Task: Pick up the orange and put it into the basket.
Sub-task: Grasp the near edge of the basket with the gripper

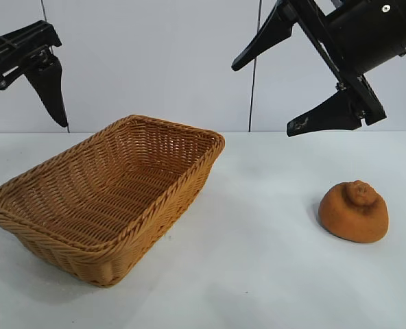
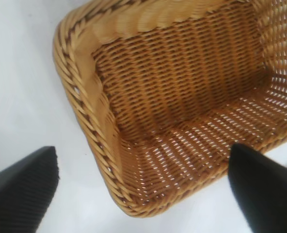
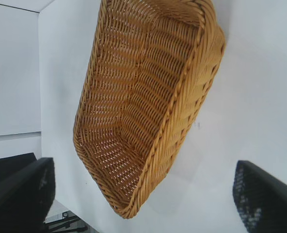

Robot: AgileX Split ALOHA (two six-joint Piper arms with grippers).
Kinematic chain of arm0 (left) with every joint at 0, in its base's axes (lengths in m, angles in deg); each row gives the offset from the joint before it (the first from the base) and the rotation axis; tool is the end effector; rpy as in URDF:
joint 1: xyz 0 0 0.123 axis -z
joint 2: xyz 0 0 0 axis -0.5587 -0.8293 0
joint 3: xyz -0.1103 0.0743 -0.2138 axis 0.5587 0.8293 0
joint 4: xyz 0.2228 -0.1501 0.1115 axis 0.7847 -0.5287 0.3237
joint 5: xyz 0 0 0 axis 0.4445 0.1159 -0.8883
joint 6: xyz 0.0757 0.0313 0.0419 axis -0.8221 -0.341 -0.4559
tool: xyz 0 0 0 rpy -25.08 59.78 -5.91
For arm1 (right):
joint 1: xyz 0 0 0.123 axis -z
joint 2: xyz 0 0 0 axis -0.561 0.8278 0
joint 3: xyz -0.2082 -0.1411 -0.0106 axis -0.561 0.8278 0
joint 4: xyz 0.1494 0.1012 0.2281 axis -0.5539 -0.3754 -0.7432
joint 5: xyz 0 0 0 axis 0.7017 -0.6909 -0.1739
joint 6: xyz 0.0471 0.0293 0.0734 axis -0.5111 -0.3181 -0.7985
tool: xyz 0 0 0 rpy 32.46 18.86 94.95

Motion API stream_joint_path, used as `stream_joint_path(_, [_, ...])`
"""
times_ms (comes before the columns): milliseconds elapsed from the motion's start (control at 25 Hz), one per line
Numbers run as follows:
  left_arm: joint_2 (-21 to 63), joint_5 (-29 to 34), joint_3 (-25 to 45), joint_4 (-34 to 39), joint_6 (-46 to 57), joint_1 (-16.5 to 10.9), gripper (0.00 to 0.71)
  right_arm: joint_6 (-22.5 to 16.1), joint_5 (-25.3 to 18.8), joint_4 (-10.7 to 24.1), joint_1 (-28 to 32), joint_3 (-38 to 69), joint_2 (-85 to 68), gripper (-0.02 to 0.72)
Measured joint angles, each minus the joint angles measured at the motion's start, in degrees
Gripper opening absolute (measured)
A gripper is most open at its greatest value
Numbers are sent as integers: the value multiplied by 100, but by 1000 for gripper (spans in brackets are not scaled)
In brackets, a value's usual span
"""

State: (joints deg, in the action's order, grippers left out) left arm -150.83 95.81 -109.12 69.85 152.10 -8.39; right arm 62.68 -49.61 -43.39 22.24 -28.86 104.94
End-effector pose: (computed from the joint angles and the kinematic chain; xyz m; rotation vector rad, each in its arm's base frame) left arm 0.2917 -0.1396 0.1947 -1.1260 2.6043 -0.4472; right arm 0.3424 0.1281 0.1878 0.0825 2.5916 1.0752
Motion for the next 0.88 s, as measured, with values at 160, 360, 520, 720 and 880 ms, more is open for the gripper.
stream_joint_path(160, [-401,98,0,-97,142,0,672,0,6,0,0,0,0,683])
stream_joint_path(360, [-728,72,57,-84,294,0,672,0,6,0,0,0,0,683])
stream_joint_path(520, [-780,-165,376,-90,555,0,672,0,11,0,0,0,0,683])
stream_joint_path(720, [-780,-686,584,-146,595,0,672,0,52,0,0,0,0,683])
stream_joint_path(880, [-844,-878,595,-157,620,0,672,0,130,0,0,0,0,683])
